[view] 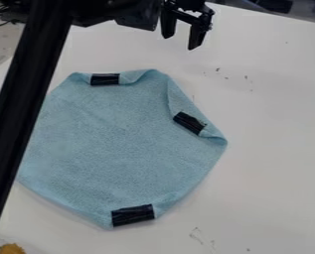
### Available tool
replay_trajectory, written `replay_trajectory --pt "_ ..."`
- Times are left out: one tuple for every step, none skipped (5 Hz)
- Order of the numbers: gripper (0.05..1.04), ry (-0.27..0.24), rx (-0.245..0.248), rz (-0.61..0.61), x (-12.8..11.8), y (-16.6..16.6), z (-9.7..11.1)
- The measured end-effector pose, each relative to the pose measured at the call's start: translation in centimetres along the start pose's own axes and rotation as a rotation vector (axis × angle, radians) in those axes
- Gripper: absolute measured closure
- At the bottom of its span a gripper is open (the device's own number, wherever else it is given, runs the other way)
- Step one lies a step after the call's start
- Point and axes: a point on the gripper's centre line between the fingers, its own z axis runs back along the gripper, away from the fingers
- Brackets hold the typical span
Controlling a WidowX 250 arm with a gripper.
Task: Unfold the cloth to top right
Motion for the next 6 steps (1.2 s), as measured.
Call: replay_trajectory --pt "0.082 0.042 -0.013 0.005 -0.4 -0.3 -2.4" --pt "0.083 0.077 -0.011 0.041 -2.9 -1.2 -4.5" --pt "0.083 0.036 0.010 0.080 -3.9 -1.3 -2.4" --pt "0.083 0.007 0.031 0.099 -5.4 -1.5 -1.4" --pt "0.083 -0.030 0.054 0.097 -5.0 -2.3 -0.2" --pt "0.083 -0.015 0.042 0.149 -6.3 -3.5 0.0"
